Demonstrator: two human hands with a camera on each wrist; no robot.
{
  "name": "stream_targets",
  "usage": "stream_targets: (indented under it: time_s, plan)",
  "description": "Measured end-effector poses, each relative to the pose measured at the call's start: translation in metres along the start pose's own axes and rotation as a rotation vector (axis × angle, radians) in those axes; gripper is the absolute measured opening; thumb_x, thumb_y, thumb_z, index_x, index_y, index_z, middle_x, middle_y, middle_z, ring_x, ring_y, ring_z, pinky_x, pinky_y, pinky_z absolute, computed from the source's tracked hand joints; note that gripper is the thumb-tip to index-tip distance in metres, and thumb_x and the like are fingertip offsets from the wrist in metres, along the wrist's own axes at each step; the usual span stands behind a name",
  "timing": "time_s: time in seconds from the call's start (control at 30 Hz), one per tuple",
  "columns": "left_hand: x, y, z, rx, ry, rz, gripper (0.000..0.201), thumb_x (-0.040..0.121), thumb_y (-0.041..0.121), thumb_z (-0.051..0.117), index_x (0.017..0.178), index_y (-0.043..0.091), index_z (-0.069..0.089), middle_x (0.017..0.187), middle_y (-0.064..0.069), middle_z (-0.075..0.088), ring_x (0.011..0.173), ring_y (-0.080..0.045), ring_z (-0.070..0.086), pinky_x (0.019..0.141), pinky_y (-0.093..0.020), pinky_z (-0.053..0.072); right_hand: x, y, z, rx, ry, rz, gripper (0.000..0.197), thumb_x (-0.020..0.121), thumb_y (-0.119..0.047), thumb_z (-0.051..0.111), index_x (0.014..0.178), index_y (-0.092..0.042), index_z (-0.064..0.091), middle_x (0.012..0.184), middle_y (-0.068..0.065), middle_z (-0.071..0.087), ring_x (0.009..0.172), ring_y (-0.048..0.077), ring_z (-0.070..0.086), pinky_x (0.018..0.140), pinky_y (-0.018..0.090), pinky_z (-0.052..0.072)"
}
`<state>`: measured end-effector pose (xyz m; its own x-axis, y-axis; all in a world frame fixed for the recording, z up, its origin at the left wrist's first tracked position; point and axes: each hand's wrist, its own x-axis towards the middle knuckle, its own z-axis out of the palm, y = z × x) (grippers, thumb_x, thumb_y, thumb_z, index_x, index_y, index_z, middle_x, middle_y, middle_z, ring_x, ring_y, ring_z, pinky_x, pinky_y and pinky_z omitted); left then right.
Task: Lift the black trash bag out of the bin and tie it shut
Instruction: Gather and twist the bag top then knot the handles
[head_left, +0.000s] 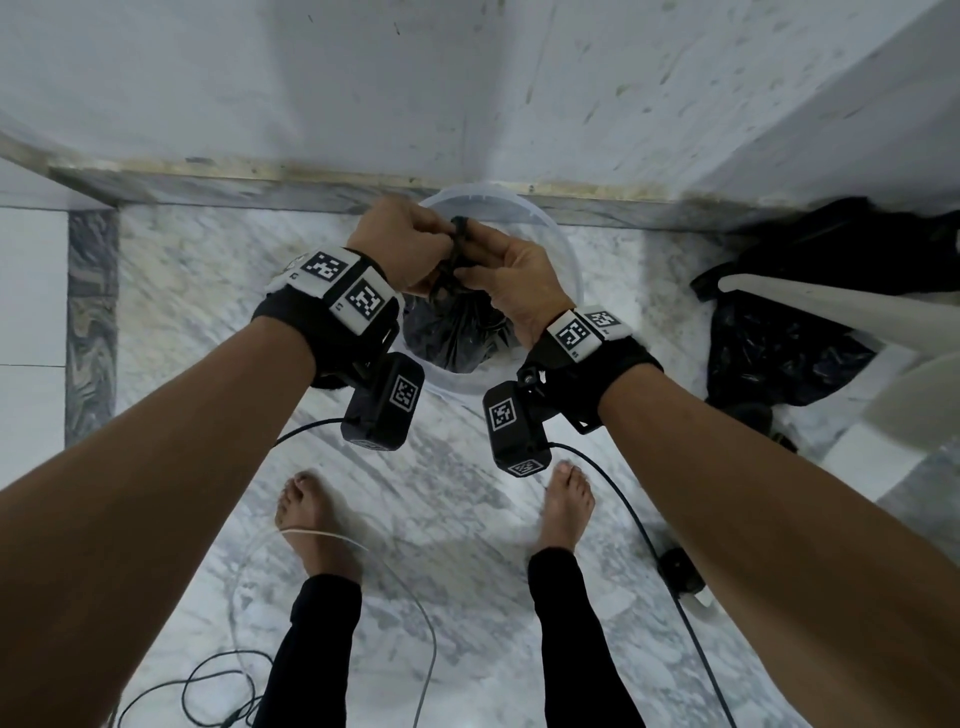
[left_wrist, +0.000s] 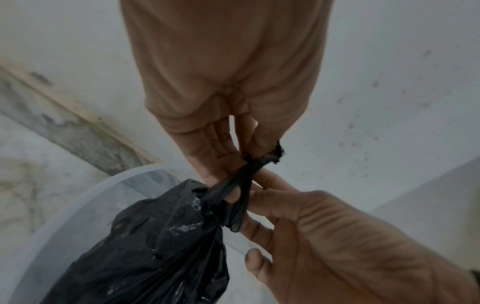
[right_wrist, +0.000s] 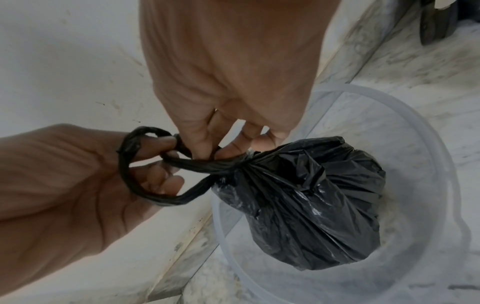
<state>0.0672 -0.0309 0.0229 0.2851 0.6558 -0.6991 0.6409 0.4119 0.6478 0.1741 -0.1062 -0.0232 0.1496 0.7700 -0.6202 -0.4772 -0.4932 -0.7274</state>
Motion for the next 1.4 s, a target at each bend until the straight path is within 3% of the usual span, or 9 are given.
stream_targets:
  time_s: [0.13, 0.33, 0.47, 0.63, 0.83, 0.93, 1.0, 1.2, 1.4]
  plan:
    - [0.003, -0.004, 0.000, 0.006, 0.011, 0.019, 0.024, 0.084, 0.006, 0.056, 0.103, 0.006, 0.069, 0.078, -0.012, 0.065, 0.063, -0.023, 0.063, 0.069, -0.039, 0.062, 0.001, -0.005, -0.003, -0.140, 0.055, -0.014, 0.035, 0.078, 0.013, 0.060, 0.111, 0.001, 0.064, 0.071, -0.004, 0.072, 0.065, 0.006, 0.068, 0.072, 0.022, 0.058]
    - [0.004, -0.013, -0.010, 0.206, 0.107, 0.095, 0.025, 0.076, 0.020, 0.066, 0.099, 0.010, 0.071, 0.083, -0.013, 0.071, 0.076, -0.029, 0.070, 0.081, -0.039, 0.059, 0.002, -0.022, -0.029, -0.558, 0.107, -0.047, 0.015, 0.079, -0.005, 0.067, 0.093, -0.006, 0.073, 0.066, -0.011, 0.067, 0.056, -0.004, 0.060, 0.068, 0.014, 0.049]
    - [0.001, -0.018, -0.010, 0.423, 0.112, 0.163, 0.024, 0.083, 0.013, 0.057, 0.098, 0.008, 0.075, 0.092, -0.016, 0.075, 0.086, -0.028, 0.070, 0.076, -0.026, 0.052, 0.000, -0.031, -0.052, -0.786, 0.067, 0.017, 0.007, 0.082, -0.013, 0.066, 0.086, -0.010, 0.071, 0.071, -0.001, 0.062, 0.068, 0.009, 0.057, 0.074, 0.024, 0.047]
    - [0.007, -0.029, -0.002, 0.579, 0.149, 0.156, 0.023, 0.084, 0.014, 0.056, 0.094, 0.007, 0.075, 0.097, -0.016, 0.072, 0.091, -0.030, 0.064, 0.071, -0.027, 0.045, 0.003, -0.020, -0.069, -0.822, 0.321, 0.103, 0.010, 0.085, -0.016, 0.058, 0.078, -0.018, 0.064, 0.085, 0.006, 0.066, 0.084, 0.023, 0.063, 0.077, 0.033, 0.051]
    - [0.021, -0.050, 0.007, 0.756, 0.124, 0.129, 0.024, 0.084, 0.015, 0.053, 0.093, 0.003, 0.071, 0.096, -0.022, 0.070, 0.088, -0.040, 0.063, 0.067, -0.032, 0.045, -0.003, -0.013, -0.069, -1.071, 0.487, 0.220, 0.015, 0.079, -0.008, 0.044, 0.068, -0.006, 0.055, 0.071, 0.008, 0.055, 0.072, 0.032, 0.055, 0.051, 0.026, 0.036]
    - [0.022, -0.059, 0.007, 0.845, 0.134, 0.121, 0.023, 0.084, 0.016, 0.054, 0.097, 0.001, 0.066, 0.106, -0.022, 0.062, 0.092, -0.041, 0.060, 0.072, -0.039, 0.048, -0.003, -0.012, -0.067, -1.230, 0.509, 0.245, 0.020, 0.084, -0.013, 0.045, 0.091, 0.001, 0.058, 0.123, 0.017, 0.046, 0.079, 0.035, 0.051, 0.069, 0.035, 0.044]
    - [0.021, -0.063, 0.009, 0.868, 0.152, 0.081, 0.025, 0.085, 0.020, 0.054, 0.101, 0.004, 0.063, 0.116, -0.019, 0.050, 0.102, -0.041, 0.053, 0.086, -0.050, 0.047, -0.003, -0.011, -0.067, -1.266, 0.508, 0.261, 0.016, 0.082, -0.015, 0.048, 0.075, -0.001, 0.046, 0.136, 0.016, 0.032, 0.080, 0.036, 0.051, 0.084, 0.044, 0.048]
    - [0.018, -0.073, 0.011, 1.026, 0.208, 0.050, 0.026, 0.078, 0.024, 0.059, 0.102, 0.013, 0.062, 0.141, -0.011, 0.030, 0.141, -0.036, 0.017, 0.107, -0.070, 0.015, 0.003, -0.002, -0.069, -1.290, 0.565, 0.272, 0.021, 0.070, -0.013, 0.053, 0.059, -0.009, 0.035, 0.128, 0.011, 0.033, 0.091, 0.034, 0.050, 0.090, 0.051, 0.047]
    - [0.016, -0.085, 0.014, 1.057, 0.222, 0.076, 0.028, 0.077, 0.023, 0.062, 0.104, 0.014, 0.061, 0.150, -0.012, 0.021, 0.146, -0.039, 0.001, 0.107, -0.074, 0.008, 0.007, 0.004, -0.073, -1.353, 0.561, 0.315, 0.017, 0.068, -0.012, 0.054, 0.057, -0.010, 0.040, 0.123, 0.010, 0.031, 0.086, 0.029, 0.041, 0.091, 0.050, 0.045]
